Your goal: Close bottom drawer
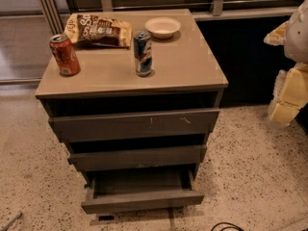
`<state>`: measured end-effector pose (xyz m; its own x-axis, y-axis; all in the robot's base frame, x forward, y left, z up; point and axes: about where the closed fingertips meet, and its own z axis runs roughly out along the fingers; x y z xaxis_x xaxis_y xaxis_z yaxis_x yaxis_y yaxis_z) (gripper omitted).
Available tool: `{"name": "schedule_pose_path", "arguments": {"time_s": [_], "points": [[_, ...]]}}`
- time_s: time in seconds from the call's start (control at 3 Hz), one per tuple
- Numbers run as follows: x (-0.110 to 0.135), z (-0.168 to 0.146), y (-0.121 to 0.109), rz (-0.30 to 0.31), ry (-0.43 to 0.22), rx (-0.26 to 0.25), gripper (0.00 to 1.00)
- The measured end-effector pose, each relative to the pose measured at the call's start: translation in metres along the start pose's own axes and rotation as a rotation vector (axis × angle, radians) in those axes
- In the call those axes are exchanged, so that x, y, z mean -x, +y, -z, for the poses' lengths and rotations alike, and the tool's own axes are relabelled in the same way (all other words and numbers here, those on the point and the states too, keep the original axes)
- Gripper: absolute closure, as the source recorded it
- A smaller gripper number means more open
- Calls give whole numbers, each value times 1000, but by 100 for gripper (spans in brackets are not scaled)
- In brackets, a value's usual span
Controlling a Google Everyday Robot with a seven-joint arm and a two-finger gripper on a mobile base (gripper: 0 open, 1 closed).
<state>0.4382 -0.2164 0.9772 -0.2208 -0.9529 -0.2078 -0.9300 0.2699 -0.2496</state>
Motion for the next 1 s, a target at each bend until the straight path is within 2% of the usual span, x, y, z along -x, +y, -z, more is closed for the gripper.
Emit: {"name": "schedule_pose_path", "arguments": {"time_s": [0.33, 0.67, 1.0], "points": [[0, 0, 0, 0, 0, 0, 0], [0, 0, 0, 0, 0, 0, 14], [-1, -14, 6, -5, -17, 0, 37]]}}
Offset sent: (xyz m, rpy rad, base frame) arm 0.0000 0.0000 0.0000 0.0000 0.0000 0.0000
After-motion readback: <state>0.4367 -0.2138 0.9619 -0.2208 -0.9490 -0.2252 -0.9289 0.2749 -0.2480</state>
